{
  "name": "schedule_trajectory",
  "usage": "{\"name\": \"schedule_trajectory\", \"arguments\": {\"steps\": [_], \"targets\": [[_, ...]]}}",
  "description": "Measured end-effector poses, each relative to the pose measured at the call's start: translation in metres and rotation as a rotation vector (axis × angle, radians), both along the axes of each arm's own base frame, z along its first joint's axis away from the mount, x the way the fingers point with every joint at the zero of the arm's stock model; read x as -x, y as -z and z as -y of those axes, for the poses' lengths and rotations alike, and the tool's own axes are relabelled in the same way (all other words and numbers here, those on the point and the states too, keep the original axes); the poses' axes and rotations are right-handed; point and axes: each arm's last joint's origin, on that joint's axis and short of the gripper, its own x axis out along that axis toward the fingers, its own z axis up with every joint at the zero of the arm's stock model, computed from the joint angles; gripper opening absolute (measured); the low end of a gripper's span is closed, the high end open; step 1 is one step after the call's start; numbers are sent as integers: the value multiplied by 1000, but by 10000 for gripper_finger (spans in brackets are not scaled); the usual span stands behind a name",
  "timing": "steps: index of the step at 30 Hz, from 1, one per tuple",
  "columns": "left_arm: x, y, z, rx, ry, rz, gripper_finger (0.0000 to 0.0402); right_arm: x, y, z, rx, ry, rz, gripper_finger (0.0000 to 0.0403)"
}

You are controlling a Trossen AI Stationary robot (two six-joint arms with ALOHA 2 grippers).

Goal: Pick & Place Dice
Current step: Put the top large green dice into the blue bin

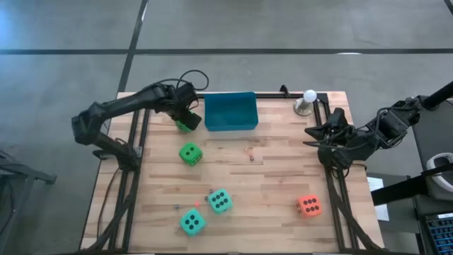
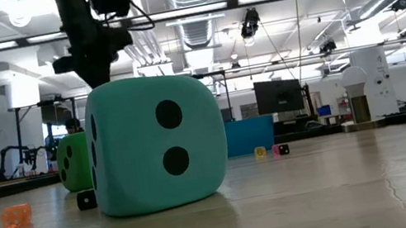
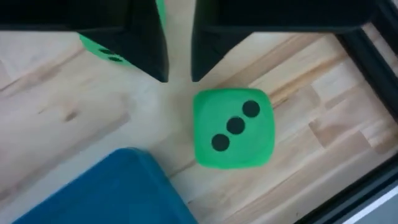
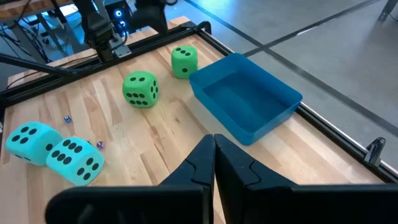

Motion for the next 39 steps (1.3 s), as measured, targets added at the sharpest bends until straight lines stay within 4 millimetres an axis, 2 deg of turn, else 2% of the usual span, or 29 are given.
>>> {"name": "schedule_trajectory", "arguments": {"steps": [14,21,30,39], "targets": [[19,37,-33,-33,64,-38,307,0,0,0,-1,0,1,8],[21,58,-37,-90,111,-31,390,0,0,0,-1,0,2,8],[22,72,-36,-103,115,-34,395,0,0,0,-2,0,3,8],[23,73,-37,-112,103,-32,397,0,0,0,-2,0,3,8]]}}
